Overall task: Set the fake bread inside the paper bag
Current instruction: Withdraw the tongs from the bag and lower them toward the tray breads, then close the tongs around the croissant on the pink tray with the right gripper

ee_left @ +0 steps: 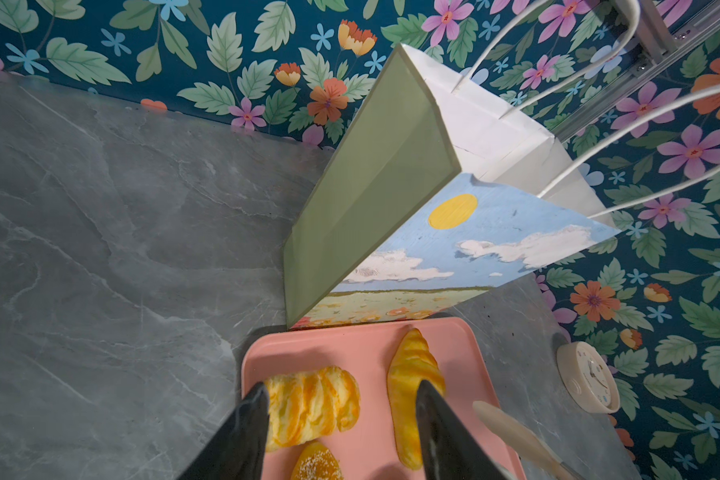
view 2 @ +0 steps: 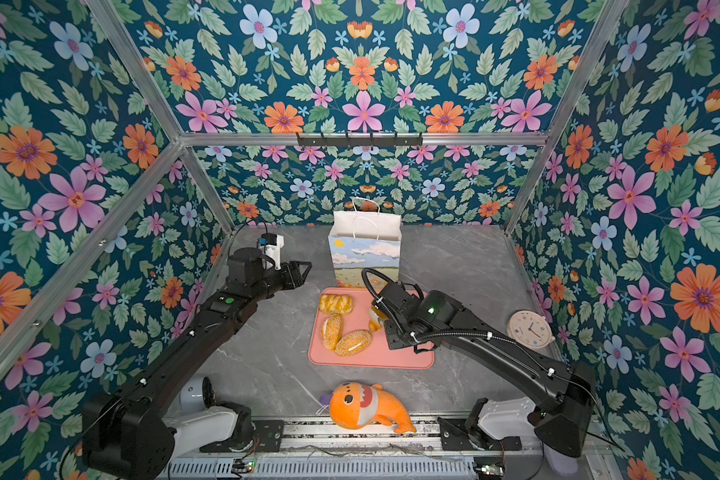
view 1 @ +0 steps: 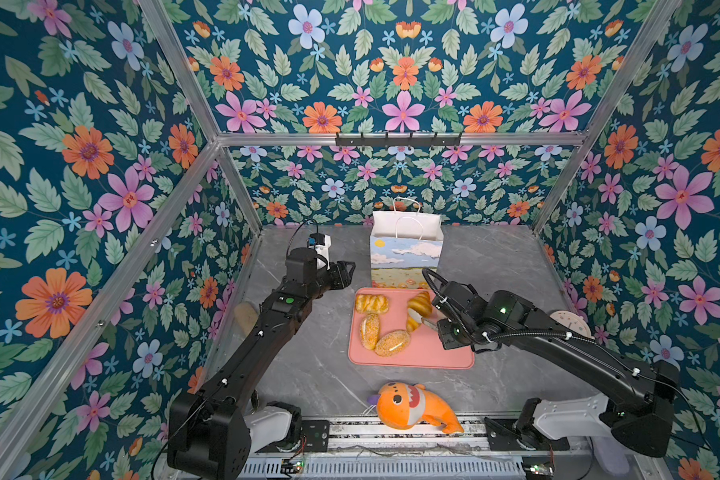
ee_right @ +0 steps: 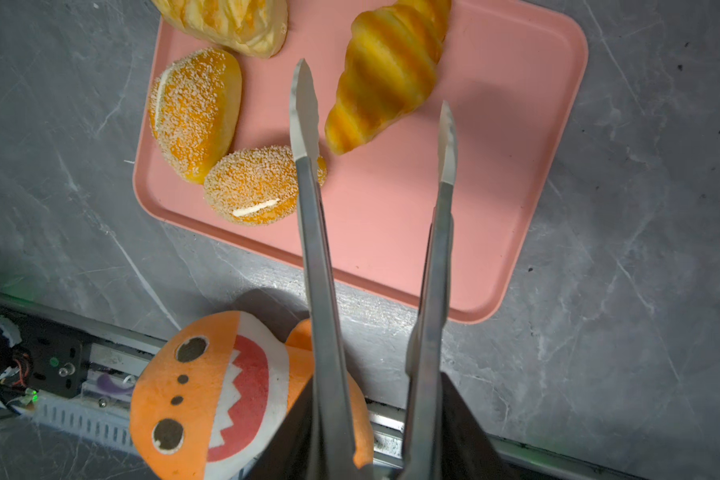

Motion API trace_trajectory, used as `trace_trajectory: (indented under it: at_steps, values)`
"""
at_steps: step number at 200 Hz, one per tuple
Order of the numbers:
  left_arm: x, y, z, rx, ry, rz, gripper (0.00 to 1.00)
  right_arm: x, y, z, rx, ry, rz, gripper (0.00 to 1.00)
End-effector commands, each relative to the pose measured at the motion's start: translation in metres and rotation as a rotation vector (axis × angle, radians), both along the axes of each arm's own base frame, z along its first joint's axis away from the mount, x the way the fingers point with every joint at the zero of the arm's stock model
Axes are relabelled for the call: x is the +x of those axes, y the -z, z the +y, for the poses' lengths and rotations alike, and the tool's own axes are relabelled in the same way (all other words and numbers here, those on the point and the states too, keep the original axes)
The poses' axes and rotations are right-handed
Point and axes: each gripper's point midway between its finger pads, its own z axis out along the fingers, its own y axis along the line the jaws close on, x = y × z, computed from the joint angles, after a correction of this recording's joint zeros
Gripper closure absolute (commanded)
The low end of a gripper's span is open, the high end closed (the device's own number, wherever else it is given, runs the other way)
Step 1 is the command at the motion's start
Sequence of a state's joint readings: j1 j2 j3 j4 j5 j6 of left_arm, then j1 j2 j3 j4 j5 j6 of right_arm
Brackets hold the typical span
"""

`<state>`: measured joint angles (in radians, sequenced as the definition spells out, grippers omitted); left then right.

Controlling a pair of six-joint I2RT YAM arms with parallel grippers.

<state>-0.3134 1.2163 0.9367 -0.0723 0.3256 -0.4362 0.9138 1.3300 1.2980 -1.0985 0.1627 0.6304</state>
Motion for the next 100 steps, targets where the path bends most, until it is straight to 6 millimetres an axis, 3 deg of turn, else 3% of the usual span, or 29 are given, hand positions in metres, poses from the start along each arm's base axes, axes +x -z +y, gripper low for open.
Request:
trace_trajectory:
  at_steps: [1,100]
  values:
    - [0.005,-0.009,-0.005,-0.021,0.015,-0.028,0.43,0.015,-0.003,0.003,-0.013,0.059,-0.053,0.59]
    - [0.007,-0.01,-0.004,-0.014,0.013,-0.045,0.41,0.029,0.014,0.015,-0.048,0.074,-0.051,0.58]
